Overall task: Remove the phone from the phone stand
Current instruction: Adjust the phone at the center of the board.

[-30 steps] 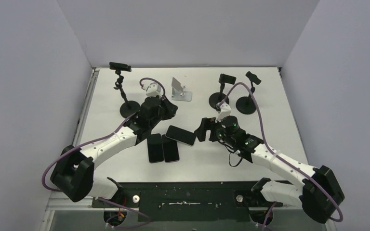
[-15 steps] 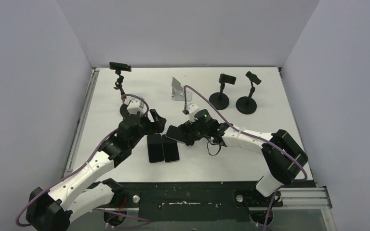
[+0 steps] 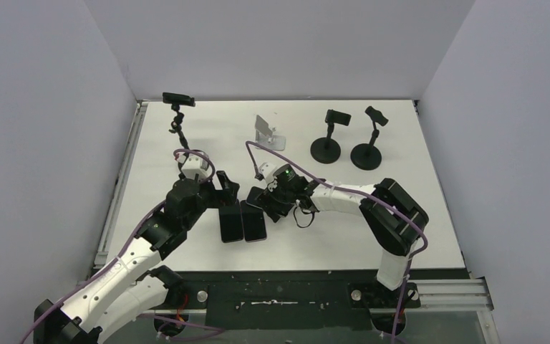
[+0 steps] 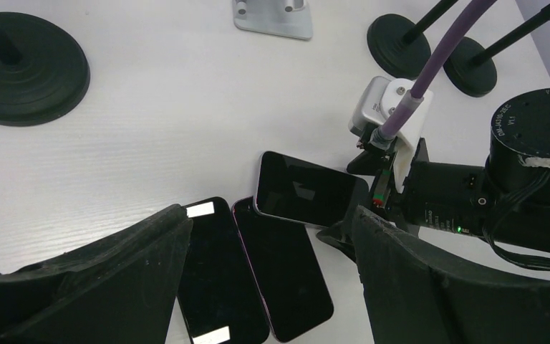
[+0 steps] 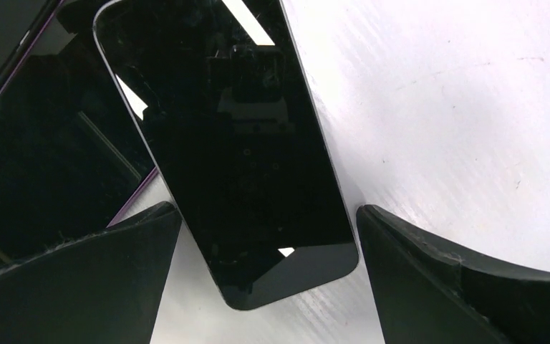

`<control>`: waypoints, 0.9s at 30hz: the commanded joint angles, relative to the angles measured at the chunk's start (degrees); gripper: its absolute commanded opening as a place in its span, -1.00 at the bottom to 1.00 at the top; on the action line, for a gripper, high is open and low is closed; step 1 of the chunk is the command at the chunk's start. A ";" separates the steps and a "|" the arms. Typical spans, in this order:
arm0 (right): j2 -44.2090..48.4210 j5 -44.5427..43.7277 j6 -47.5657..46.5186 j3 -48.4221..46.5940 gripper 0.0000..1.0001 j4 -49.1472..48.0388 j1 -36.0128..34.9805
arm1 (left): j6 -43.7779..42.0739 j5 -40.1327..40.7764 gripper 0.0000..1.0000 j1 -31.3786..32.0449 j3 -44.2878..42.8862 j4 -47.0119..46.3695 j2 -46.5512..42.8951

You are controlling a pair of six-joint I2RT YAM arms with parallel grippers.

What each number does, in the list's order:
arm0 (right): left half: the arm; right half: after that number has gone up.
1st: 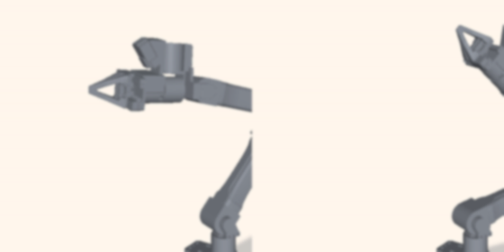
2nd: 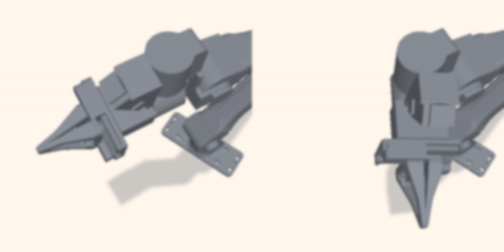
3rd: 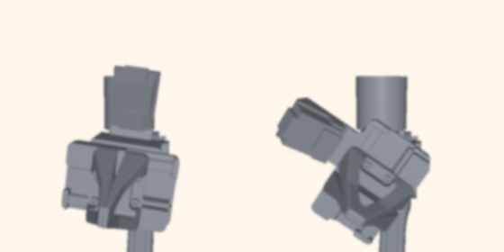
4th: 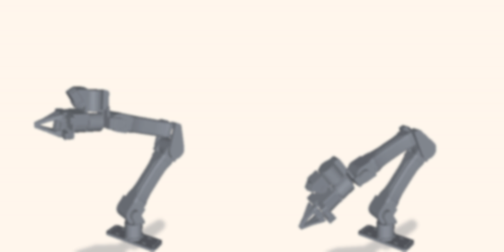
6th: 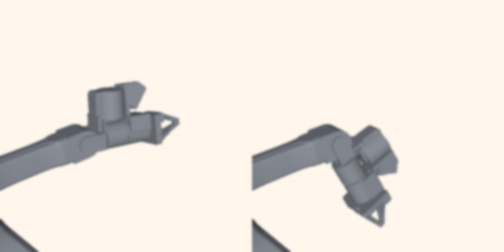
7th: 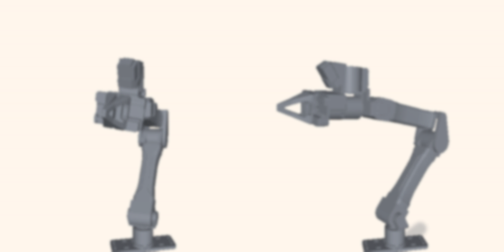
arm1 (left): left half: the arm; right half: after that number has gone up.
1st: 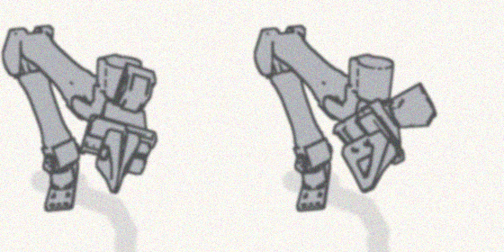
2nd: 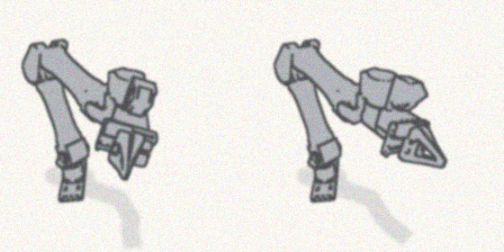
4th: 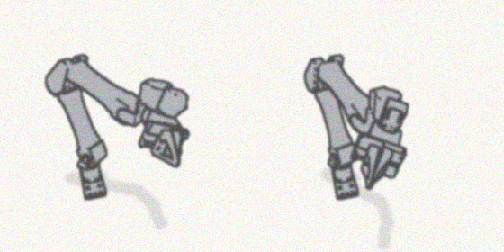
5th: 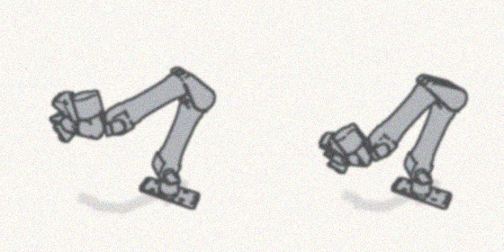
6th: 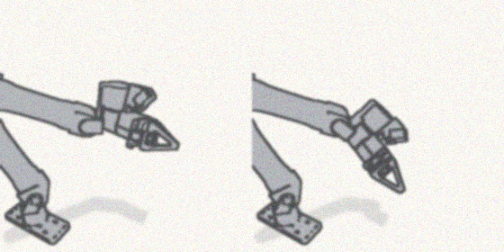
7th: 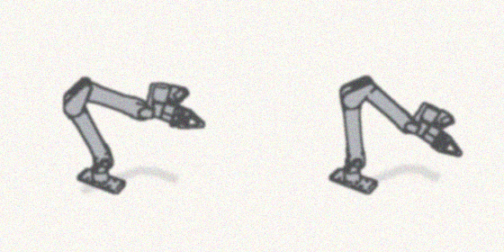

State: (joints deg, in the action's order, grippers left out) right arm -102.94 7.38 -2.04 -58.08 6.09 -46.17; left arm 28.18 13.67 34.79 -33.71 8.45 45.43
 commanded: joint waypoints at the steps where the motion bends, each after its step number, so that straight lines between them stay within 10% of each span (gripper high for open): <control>1: -1.55 -0.18 -2.45 -2.77 0.99 0.07 -0.17 | -1.63 -0.14 0.61 -0.24 -0.69 0.07 -0.93; 14: 1.73 -2.62 1.47 1.60 0.12 -2.15 1.11 | -1.98 1.51 0.61 -0.33 -0.86 0.52 -1.21; 27: 8.30 -10.60 28.05 7.91 -0.17 2.10 -0.19 | -0.71 2.31 0.60 -0.51 -0.48 0.60 -1.61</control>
State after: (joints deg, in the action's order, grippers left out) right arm -96.60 2.70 12.58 -50.33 5.28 -44.38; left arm 27.22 15.27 34.70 -33.71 9.74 44.58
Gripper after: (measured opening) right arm 0.750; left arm 0.802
